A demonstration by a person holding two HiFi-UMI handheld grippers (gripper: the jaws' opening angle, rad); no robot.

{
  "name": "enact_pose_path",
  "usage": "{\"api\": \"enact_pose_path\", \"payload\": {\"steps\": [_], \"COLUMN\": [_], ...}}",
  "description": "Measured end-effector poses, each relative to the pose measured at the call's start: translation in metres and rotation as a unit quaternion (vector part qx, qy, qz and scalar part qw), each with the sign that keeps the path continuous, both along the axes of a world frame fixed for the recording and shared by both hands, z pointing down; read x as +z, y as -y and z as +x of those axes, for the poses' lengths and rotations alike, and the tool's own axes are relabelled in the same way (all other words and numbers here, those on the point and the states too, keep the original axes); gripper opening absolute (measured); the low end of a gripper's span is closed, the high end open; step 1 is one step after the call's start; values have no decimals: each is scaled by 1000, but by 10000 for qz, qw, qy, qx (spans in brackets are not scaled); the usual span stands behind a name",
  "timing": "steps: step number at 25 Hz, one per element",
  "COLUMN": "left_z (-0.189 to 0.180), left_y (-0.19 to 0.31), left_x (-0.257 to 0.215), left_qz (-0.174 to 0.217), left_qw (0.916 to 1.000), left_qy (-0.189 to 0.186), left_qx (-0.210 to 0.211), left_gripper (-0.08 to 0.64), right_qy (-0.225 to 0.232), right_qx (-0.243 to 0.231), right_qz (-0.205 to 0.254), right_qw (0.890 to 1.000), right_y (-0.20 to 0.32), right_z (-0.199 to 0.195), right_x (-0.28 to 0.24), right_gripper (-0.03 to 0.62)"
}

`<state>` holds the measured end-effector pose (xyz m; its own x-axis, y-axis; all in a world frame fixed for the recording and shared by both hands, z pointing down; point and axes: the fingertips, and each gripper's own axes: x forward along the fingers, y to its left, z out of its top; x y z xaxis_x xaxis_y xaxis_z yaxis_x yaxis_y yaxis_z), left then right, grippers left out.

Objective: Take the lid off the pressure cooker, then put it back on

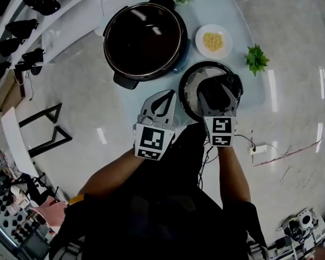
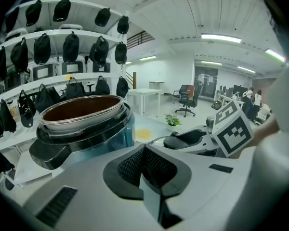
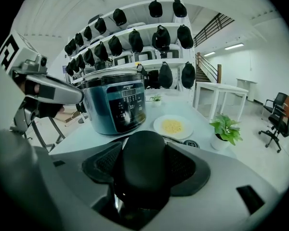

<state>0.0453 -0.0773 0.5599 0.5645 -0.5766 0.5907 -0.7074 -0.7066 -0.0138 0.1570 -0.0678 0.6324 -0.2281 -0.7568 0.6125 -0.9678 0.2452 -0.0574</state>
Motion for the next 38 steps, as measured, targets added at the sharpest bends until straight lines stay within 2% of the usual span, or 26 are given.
{"api": "enact_pose_path", "payload": {"steps": [13,22,30,34,38], "left_z": [12,12,4,-1,-13], "left_y": [4,6,2,-3,-7], "left_x": [-2,-23,-56,-77,-91], "left_qz": [-51,21,192,278,356], "left_qw": [10000,9995,9979,9962,9954], "left_qy": [-73,-314,-574,-770,-844], "left_qx": [16,74,221,300,285], "left_gripper": [8,7,7,8,8], "right_qy": [-472,-794,-652,-318,-8], "right_qx": [-259,-317,158,484,826], "right_qz": [57,-193,69,212,327], "right_qw": [9985,9961,9977,9981,9960], "right_y": [-2,-3,-5,-13,-24], "right_z": [-2,-2,-1,-9,-21], "right_x": [12,7,-51,-85,-113], "right_gripper": [305,310,308,305,258]}}
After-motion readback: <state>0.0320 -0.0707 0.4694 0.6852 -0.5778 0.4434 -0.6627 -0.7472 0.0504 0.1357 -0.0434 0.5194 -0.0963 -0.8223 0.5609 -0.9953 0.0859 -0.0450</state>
